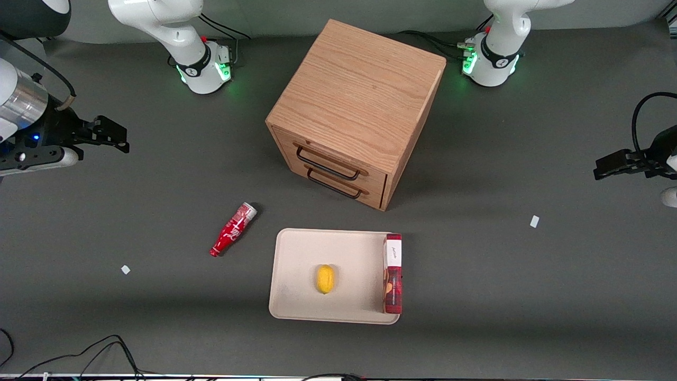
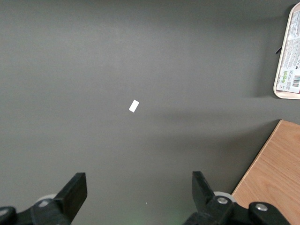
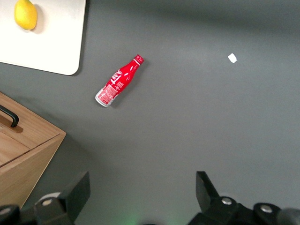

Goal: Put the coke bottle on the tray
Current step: 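Move the right gripper from rest toward the red Coca-Cola bottle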

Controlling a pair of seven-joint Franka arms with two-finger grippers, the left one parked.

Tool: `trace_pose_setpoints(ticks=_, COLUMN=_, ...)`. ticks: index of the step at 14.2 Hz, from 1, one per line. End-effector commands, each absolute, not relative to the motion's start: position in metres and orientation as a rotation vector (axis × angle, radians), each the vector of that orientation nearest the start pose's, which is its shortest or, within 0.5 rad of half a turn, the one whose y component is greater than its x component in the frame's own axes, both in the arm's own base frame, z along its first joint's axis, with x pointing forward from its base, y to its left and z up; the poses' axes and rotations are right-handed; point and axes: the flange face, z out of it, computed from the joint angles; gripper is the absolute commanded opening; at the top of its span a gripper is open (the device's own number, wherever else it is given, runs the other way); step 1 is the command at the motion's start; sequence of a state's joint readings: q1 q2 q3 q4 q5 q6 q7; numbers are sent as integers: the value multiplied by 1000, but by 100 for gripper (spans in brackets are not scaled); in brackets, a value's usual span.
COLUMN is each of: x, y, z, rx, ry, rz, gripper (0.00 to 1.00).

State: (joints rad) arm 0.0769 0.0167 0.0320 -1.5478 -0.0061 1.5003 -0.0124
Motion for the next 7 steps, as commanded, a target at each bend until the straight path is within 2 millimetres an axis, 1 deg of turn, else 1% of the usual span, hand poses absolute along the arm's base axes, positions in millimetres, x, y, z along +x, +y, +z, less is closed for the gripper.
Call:
trace_pose_setpoints(ticks=1, x=546, y=56, z=623, rx=-3133, ry=-174, rz=121, gripper=100)
trace_pose_setpoints(ticks=5, x=547, y=62, z=620, rx=-3140, ry=-102, rz=130, gripper=100)
trace_pose_setpoints(ticks=6, x=546, y=63, z=615, rx=-3143, ry=-11, rz=159, gripper=100)
trace_pose_setpoints(ticks=7, x=545, y=68, z=604, rx=-3145, ry=59, rz=200, gripper=100)
